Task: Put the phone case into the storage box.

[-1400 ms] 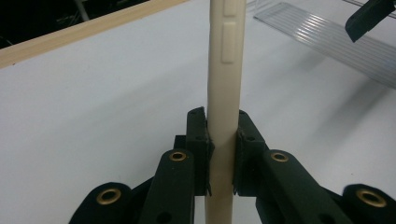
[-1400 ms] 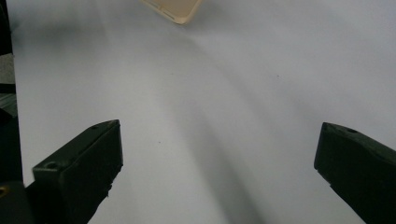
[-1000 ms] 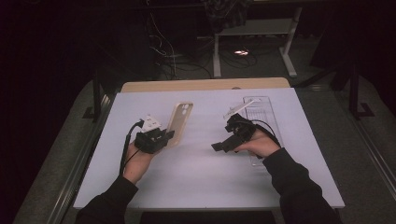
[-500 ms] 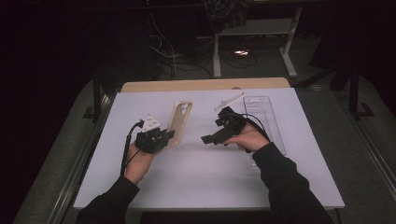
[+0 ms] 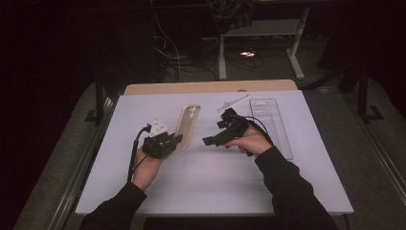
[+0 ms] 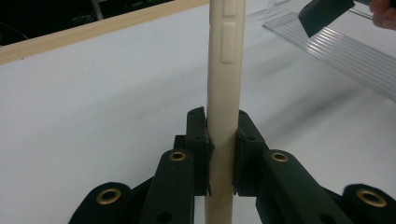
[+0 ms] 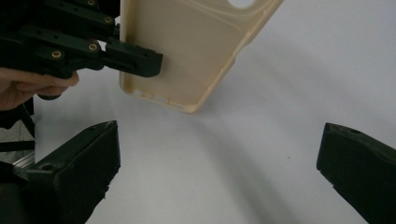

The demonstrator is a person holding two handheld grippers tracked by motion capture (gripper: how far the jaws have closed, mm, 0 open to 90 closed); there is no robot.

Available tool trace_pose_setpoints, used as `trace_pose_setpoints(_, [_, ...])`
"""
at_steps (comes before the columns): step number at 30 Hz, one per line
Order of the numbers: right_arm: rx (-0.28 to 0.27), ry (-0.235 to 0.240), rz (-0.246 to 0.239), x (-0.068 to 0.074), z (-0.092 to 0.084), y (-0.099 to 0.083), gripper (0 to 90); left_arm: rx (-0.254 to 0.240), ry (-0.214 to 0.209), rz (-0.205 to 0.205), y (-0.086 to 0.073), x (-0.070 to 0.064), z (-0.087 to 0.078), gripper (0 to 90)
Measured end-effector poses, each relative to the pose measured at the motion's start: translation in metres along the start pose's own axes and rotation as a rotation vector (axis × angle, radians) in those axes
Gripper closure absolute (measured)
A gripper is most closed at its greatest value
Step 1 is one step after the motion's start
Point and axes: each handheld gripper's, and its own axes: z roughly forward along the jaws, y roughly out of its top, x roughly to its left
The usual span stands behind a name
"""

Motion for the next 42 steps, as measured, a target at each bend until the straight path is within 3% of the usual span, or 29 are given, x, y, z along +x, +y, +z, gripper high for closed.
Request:
trace_pose_setpoints(14, [-0.04,0.031,0.031,0.0,0.003,0.001,0.0,0.003,-0.016,-0.004,0.002,-0.015,0.004,79.9])
trace_pose_setpoints(16, [-0.044,0.033,0.041,0.0,0.003,0.002,0.0,-0.014,-0.019,-0.013,0.001,-0.018,0.006,79.9])
trace_pose_setpoints(22, [-0.059,0.037,0.048,0.0,0.006,0.002,0.0,-0.006,-0.027,0.001,0.002,-0.023,0.007,79.9])
trace_pose_setpoints(33, [-0.085,0.064,0.08,0.0,0.009,0.002,0.0,-0.013,-0.026,-0.003,0.002,-0.025,0.007,79.8])
trace_pose_setpoints(35, [-0.089,0.067,0.08,0.0,0.009,0.003,0.0,0.007,-0.022,0.015,0.002,-0.025,0.006,79.8])
trace_pose_setpoints(38, [-0.095,0.074,0.081,0.0,0.011,0.004,0.0,-0.009,-0.023,0.005,0.001,-0.026,0.007,79.9])
trace_pose_setpoints(42, [-0.1,0.065,0.08,-0.001,0.013,0.004,0.0,-0.009,-0.023,0.007,0.002,-0.028,0.006,79.9])
